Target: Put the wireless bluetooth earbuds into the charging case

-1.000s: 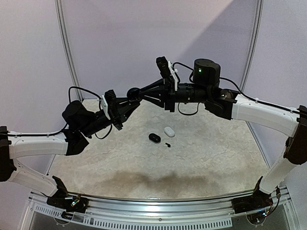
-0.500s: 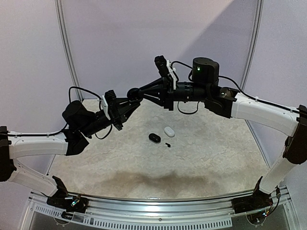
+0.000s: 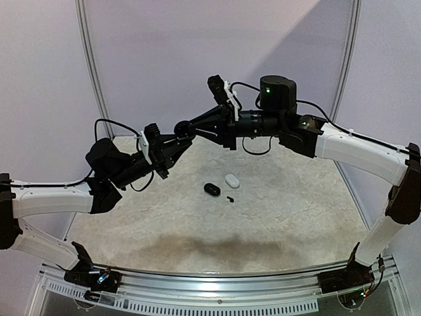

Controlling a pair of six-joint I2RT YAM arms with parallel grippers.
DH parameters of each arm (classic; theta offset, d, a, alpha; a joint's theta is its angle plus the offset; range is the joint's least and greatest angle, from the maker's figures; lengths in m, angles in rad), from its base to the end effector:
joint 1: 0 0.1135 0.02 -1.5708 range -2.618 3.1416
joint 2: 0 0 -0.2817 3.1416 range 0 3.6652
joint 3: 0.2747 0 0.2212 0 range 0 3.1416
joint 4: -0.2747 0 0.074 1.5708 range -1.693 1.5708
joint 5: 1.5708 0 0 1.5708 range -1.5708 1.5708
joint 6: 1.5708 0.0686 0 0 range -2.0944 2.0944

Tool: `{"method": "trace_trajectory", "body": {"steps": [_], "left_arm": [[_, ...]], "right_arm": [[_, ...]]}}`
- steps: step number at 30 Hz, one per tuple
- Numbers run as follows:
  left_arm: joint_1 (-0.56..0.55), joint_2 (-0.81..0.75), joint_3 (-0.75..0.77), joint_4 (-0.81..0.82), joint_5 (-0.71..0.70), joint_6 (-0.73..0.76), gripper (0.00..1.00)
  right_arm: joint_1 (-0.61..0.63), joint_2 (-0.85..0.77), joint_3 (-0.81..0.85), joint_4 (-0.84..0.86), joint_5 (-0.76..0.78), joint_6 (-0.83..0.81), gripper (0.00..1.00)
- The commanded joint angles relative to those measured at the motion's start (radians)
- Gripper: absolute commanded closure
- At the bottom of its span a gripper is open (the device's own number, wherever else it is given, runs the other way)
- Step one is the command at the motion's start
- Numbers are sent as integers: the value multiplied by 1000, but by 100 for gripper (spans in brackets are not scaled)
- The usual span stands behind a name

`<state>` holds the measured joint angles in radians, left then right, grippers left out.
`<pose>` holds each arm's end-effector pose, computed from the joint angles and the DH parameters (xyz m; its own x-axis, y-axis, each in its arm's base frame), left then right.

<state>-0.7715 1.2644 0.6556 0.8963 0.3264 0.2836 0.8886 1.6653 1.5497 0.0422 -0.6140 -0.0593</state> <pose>0.1834 -0.2091 0.3490 0.4416 -0.0598 -0.8952 0.7888 0.5014 0.3556 0.2182 0.3313 0.4194 0.0129 -0.0609 -0.9981 -0.9977 0.0659 -0.0169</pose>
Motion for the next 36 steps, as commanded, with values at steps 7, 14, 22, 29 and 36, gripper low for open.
{"method": "trace_trajectory", "body": {"steps": [7, 14, 22, 29, 36], "left_arm": [[-20, -14, -4, 20, 16, 8, 100], [-20, -16, -5, 18, -3, -7, 100], [-20, -19, -7, 17, -3, -16, 100], [-20, -20, -5, 18, -1, -24, 100], [-20, -22, -5, 20, -18, -41, 100]], "right_arm": [[-6, 66, 42, -133, 36, -41, 93], [-7, 73, 50, -171, 53, -64, 86], [-11, 71, 50, -180, 66, -64, 84], [-12, 76, 50, -159, 92, -42, 80], [-15, 77, 41, -150, 108, -37, 76]]}}
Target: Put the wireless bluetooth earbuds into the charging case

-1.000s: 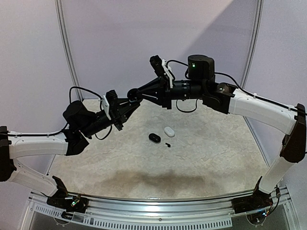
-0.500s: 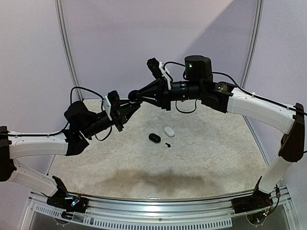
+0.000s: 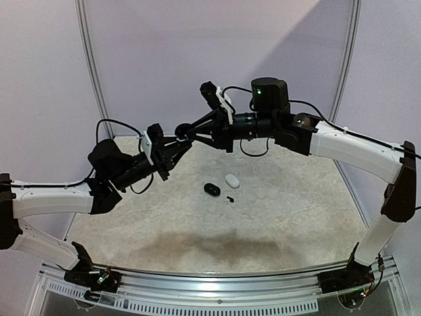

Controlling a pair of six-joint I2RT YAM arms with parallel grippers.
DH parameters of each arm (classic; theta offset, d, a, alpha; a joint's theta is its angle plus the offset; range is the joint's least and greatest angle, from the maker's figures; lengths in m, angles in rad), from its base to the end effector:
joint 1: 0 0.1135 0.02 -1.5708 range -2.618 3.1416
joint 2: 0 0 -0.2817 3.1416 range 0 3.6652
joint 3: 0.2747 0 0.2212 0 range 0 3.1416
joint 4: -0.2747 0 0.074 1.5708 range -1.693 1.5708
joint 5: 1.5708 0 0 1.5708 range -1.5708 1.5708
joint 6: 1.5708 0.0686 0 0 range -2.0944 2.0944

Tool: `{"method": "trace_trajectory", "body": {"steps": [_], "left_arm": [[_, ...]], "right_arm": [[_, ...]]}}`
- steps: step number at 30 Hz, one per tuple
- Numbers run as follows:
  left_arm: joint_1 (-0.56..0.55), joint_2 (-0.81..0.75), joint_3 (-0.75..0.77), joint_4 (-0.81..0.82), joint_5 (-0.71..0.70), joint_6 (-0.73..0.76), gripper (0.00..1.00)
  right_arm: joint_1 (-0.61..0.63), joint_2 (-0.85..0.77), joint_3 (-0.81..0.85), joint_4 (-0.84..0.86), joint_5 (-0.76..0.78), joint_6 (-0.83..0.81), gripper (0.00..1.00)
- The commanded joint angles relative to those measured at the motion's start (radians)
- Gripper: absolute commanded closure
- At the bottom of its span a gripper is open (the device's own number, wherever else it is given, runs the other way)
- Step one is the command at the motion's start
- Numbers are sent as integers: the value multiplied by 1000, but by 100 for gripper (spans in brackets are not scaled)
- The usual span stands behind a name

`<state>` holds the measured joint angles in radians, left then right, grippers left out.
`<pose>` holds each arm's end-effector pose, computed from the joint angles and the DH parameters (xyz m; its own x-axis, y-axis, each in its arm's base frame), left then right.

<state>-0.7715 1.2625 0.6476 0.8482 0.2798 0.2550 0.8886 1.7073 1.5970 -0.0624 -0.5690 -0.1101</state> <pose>0.1869 -0.2082 0.3405 0.3780 -0.0294 -0.9253 0.7930 0.5261 0.3072 0.2275 0.3387 0.4061 0.0009 -0.1457 -0.9893 -0.9945 0.1038 -0.0162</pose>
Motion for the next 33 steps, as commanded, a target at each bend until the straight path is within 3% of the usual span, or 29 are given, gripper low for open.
{"method": "trace_trajectory", "body": {"steps": [1, 6, 24, 33], "left_arm": [[-19, -19, 3, 70, 28, -13, 100], [-20, -20, 4, 63, 36, -19, 100], [-18, -28, 11, -38, -24, -166, 100], [-13, -37, 3, -85, -77, -209, 100]], "right_arm": [[-15, 35, -6, -43, 63, 17, 75], [-16, 35, -3, -35, 71, 25, 73], [-22, -11, 12, -17, 124, 66, 43], [-71, -71, 9, 13, 22, 145, 41]]}}
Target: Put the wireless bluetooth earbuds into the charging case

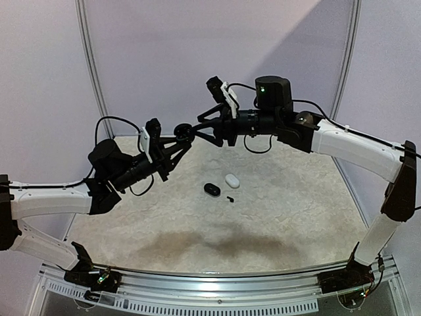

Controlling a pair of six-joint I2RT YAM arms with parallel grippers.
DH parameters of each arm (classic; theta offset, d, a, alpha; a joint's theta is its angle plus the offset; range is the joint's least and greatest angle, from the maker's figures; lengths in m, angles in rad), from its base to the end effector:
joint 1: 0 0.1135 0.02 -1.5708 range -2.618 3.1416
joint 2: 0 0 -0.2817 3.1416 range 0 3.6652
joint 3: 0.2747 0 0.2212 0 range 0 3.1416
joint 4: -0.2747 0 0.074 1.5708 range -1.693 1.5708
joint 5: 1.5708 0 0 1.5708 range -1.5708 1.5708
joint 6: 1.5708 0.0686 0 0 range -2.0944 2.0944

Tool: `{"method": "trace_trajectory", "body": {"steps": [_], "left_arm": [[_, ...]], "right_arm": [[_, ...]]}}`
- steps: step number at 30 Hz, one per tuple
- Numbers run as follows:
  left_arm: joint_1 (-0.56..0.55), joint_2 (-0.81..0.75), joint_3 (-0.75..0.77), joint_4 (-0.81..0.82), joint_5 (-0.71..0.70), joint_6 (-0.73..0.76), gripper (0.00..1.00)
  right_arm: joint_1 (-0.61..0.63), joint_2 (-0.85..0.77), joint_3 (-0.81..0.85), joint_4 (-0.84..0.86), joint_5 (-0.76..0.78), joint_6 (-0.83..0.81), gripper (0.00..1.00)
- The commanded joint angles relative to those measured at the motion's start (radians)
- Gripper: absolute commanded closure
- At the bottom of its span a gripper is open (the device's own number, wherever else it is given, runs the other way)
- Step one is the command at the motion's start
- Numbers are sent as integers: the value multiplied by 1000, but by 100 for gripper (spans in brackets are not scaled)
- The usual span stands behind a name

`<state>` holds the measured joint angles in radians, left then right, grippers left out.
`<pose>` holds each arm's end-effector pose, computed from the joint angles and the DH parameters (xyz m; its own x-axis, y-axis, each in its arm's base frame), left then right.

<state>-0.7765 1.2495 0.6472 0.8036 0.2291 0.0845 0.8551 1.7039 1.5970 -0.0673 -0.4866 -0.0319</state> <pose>0.1877 -0.2062 0.3378 0.2131 -0.0941 -0.9725 0.8262 0.5487 0.1279 0.2436 0.3290 0.4063 -0.0828 -0.1381 -0.9869 -0.9724 0.2282 0.0496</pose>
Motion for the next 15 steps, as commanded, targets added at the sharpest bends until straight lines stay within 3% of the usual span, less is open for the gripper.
{"method": "trace_trajectory", "body": {"steps": [1, 7, 11, 12, 15], "left_arm": [[-7, -26, 2, -42, -28, -41, 100], [-6, -21, 2, -40, -33, -48, 100], [-4, -19, 3, -53, -33, -53, 100], [-4, -17, 3, -60, -29, -51, 100], [-4, -15, 5, -82, -24, -32, 100]], "right_arm": [[-41, -73, 15, 13, -77, 77, 41], [-42, -58, 54, -61, -154, 55, 43], [-35, -53, 45, -35, -177, 53, 61], [-29, -49, 48, -39, -177, 46, 70], [-3, -26, 99, -129, -172, -31, 83]]}}
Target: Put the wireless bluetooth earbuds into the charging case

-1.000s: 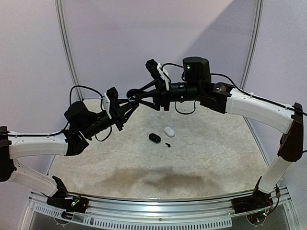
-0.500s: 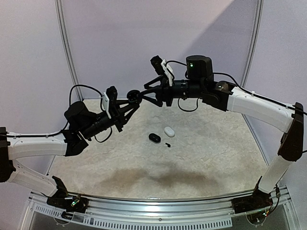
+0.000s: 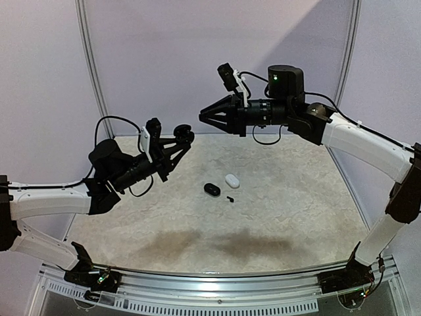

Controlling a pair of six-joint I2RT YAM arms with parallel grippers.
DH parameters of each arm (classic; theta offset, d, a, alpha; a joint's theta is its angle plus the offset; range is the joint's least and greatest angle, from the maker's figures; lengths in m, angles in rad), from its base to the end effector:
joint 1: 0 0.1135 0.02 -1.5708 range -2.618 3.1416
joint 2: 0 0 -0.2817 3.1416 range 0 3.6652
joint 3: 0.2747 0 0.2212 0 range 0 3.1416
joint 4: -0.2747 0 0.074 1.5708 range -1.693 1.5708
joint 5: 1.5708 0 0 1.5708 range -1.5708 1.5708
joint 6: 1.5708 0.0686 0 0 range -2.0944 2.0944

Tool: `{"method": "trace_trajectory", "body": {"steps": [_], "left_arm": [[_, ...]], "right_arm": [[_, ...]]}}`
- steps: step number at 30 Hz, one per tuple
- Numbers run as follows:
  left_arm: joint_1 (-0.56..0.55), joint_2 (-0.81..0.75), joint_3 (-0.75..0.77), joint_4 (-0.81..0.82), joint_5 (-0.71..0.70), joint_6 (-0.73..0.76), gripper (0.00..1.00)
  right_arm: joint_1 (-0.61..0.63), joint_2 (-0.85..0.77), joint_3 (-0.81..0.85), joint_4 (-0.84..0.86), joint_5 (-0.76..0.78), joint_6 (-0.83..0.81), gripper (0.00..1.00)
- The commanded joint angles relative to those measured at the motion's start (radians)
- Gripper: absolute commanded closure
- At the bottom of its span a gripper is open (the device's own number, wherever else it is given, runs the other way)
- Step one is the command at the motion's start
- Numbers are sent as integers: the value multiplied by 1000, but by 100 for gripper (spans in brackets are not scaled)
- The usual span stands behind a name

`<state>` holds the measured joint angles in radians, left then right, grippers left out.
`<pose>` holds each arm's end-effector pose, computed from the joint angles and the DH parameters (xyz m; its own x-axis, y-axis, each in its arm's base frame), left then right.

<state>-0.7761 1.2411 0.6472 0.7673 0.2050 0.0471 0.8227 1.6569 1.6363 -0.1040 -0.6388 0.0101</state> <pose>0.1885 -0.2046 0.3350 0.1620 -0.0944 -0.9823 0.8222 0.5633 0.0815 0.2329 0.3110 0.4337 -0.0945 -0.0899 -0.9914 -0.9900 0.1134 0.0841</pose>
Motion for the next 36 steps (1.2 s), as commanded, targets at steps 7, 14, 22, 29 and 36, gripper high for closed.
{"method": "trace_trajectory", "body": {"steps": [7, 14, 22, 29, 36], "left_arm": [[-5, 2, 2, -59, 24, 48, 100], [-5, 9, 3, -56, 51, 58, 100], [-6, 9, 3, -68, 60, 70, 100], [-6, 11, -1, -60, 57, 68, 100], [-6, 8, -3, -45, 47, 71, 100]], "right_arm": [[57, 83, 110, -225, 9, -174, 93], [59, 116, 143, -260, 32, -188, 96], [59, 141, 160, -249, 29, -180, 97], [57, 139, 163, -256, 59, -176, 93], [56, 157, 158, -306, 99, -180, 94]]}}
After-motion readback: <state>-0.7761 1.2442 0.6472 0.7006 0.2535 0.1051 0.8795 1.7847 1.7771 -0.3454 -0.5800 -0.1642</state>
